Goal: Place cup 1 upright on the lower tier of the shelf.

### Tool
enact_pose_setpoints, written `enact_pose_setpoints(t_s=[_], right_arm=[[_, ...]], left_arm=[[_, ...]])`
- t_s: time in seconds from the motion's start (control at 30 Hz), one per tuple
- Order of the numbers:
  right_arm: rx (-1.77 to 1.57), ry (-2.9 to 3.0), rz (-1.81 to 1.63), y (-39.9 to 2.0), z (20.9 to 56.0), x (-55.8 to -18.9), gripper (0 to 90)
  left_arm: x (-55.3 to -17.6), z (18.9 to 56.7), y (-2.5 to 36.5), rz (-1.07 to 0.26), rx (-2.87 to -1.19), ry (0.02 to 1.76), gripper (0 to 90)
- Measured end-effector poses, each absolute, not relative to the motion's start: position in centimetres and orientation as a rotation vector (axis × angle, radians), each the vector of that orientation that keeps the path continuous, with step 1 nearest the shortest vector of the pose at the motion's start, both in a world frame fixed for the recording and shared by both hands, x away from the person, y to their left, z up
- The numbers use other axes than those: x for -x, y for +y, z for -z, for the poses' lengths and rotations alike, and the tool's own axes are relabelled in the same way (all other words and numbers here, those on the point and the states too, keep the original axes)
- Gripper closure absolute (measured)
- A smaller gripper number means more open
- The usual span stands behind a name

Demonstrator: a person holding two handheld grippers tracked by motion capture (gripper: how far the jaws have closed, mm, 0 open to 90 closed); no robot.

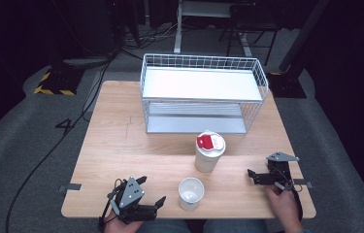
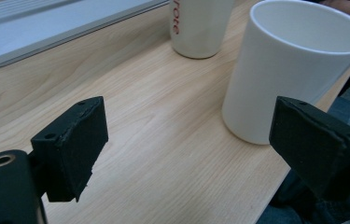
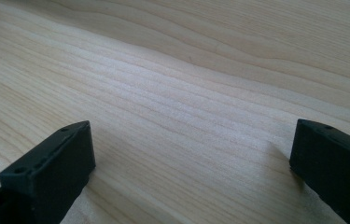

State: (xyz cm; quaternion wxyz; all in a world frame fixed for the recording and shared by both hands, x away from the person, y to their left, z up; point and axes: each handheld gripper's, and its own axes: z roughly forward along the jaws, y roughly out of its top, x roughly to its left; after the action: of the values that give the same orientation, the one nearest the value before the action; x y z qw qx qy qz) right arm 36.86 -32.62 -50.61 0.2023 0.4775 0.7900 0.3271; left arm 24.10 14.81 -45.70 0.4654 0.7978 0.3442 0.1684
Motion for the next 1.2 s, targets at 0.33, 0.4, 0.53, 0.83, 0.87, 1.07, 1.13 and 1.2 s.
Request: enact_pose_setpoints(t_s=[0.33, 0.4, 0.53, 0.83, 0.87, 1.07, 1.13, 1.2], right_arm=[[-1.335, 2.203, -0.912, -32.6, 50.6, -36.8, 0.3], [-1.334, 2.203, -0.911, -32.6, 50.6, -36.9, 0.3], [-1.335, 2.203, -0.911, -32.6, 50.6, -36.8, 0.5], [-1.33, 2.202, -0.911, -32.6, 50.6, -36.9, 0.5], [-1.331, 2.202, -0.91, -32.6, 50.6, -36.8, 0.5], [-1.331, 2.202, -0.91, -32.6, 50.6, -36.8, 0.5], [-1.331, 2.202, -0.91, -32.6, 50.6, -36.8, 0.5], [-1.331, 2.202, -0.91, -32.6, 50.6, -36.8, 0.5]], left_arm=[[-23.6, 46.3, 12.9, -0.357, -1.957, 0.772, 11.9], [-23.6, 46.3, 12.7, -0.353, -1.963, 0.761, 11.9], [-23.6, 46.6, 12.1, -0.325, -1.962, 0.737, 11.5], [-23.9, 47.3, 10.7, -0.287, -1.957, 0.705, 8.3], [-24.1, 47.5, 10.5, -0.272, -1.955, 0.695, 8.1], [-24.5, 47.9, 9.5, -0.249, -1.975, 0.674, 6.5], [-24.6, 48.0, 9.3, -0.247, -1.978, 0.673, 6.3], [-24.8, 48.2, 9.0, -0.243, -1.981, 0.669, 6.0]])
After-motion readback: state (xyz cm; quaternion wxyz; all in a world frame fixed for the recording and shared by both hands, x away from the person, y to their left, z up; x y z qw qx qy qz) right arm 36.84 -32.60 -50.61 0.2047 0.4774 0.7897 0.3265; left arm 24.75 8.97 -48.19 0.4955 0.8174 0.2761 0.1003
